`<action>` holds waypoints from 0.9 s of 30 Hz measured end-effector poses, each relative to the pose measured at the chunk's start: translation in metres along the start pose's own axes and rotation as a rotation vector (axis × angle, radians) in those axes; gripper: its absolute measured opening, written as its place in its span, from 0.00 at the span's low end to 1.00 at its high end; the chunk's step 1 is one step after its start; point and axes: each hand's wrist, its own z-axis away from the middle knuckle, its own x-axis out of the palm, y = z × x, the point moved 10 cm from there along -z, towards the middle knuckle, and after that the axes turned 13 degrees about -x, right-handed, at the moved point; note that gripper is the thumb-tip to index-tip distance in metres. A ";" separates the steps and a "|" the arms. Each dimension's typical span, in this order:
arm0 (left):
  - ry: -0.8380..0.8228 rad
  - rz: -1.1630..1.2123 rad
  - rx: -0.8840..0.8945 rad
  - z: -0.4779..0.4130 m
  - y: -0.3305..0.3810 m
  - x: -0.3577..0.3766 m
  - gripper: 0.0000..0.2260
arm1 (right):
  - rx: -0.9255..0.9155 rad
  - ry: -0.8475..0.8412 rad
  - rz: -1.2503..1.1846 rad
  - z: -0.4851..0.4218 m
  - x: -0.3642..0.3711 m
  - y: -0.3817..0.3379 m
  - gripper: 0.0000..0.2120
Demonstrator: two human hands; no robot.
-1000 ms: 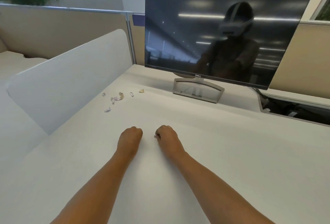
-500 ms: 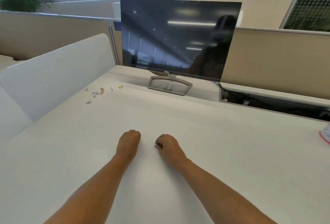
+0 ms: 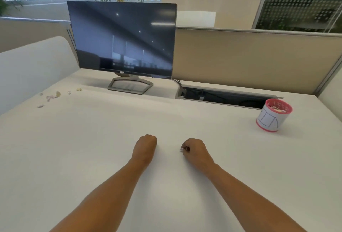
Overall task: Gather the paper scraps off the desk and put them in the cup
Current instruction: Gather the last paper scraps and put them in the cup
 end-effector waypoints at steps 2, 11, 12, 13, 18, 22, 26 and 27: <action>-0.026 0.039 0.016 0.005 0.029 0.006 0.14 | 0.029 0.014 0.008 0.013 -0.021 0.023 0.08; -0.043 0.404 0.015 0.017 0.166 0.003 0.15 | 0.145 0.141 0.019 0.057 -0.121 0.101 0.10; -0.048 0.421 0.028 0.017 0.184 0.003 0.15 | 0.165 0.176 0.010 0.061 -0.134 0.108 0.10; -0.049 0.442 0.039 0.017 0.201 0.003 0.15 | 0.185 0.211 0.002 0.064 -0.147 0.115 0.09; -0.052 0.572 0.027 0.004 0.279 -0.015 0.10 | 0.284 0.331 -0.009 0.069 -0.210 0.146 0.11; -0.079 0.667 0.026 -0.015 0.331 -0.043 0.06 | 0.260 0.414 0.061 0.065 -0.259 0.160 0.13; -0.045 0.789 0.070 -0.028 0.373 -0.068 0.08 | 0.244 0.437 0.090 0.052 -0.293 0.179 0.14; -0.051 0.810 0.079 -0.029 0.382 -0.072 0.08 | 0.253 0.439 0.085 0.049 -0.298 0.185 0.13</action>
